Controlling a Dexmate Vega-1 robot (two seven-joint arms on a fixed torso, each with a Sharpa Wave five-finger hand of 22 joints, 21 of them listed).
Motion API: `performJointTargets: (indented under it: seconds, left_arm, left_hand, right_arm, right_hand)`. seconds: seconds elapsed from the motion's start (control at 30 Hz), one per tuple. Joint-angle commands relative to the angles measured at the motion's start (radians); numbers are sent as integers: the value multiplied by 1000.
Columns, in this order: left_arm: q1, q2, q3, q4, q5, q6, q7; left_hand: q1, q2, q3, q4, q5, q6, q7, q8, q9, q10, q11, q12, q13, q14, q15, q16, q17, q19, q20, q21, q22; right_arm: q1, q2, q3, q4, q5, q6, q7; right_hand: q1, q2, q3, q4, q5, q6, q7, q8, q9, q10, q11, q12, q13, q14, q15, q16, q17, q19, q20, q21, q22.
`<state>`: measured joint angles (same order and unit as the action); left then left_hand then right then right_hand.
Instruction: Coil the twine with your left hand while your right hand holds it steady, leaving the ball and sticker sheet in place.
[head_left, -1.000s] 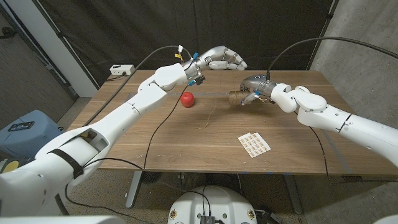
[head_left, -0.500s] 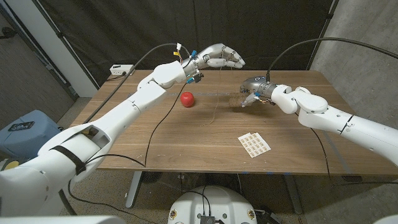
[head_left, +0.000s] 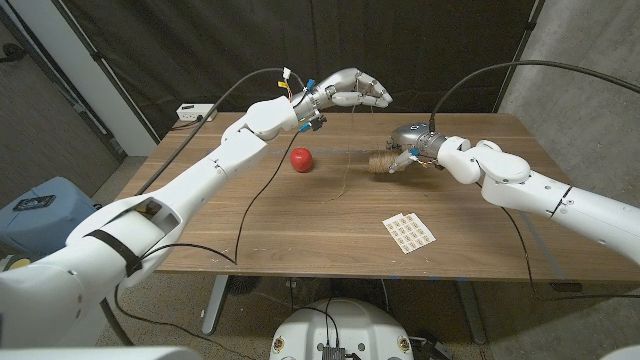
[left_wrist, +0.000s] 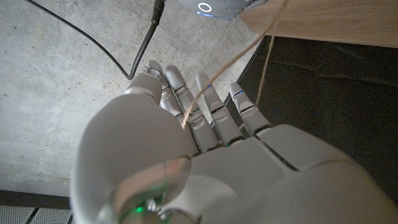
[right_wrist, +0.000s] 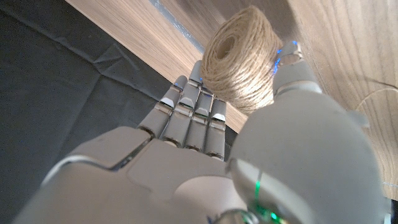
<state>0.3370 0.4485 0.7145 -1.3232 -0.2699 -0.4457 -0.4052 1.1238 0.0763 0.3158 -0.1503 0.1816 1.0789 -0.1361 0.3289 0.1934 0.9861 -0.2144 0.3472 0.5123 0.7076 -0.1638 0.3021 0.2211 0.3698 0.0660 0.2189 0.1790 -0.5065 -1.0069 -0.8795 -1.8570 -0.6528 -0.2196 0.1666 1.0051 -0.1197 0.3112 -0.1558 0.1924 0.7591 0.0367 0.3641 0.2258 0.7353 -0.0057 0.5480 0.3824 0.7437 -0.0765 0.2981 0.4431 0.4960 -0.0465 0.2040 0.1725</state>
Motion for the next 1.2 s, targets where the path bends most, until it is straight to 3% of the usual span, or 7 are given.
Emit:
performJointTargets:
  seconds: [0.03,1.2]
  left_arm:
    - [-13,-15,-3,39,1,-17,-2]
    - [-5,-13,-13,32,19,2,40]
  left_hand:
    - [3,6,-4,-2,10,4,1,-3,4,9,0,-4,5,8,-4,-6,2,8,-4,-3,6]
    - [0,5,-10,0,9,-7,5,-9,4,0,3,-13,12,7,-3,-8,7,8,-4,-3,6]
  right_arm:
    - [-22,-24,14,-33,12,2,-1]
    - [-103,-103,76,-166,48,43,-48]
  right_hand:
    - [109,120,-1,3,3,179,-167,7,4,154,-149,8,5,11,-148,-2,3,10,-9,-3,3]
    - [109,122,-4,4,3,183,-168,11,4,163,-145,8,7,18,-148,-8,7,14,-10,-2,3]
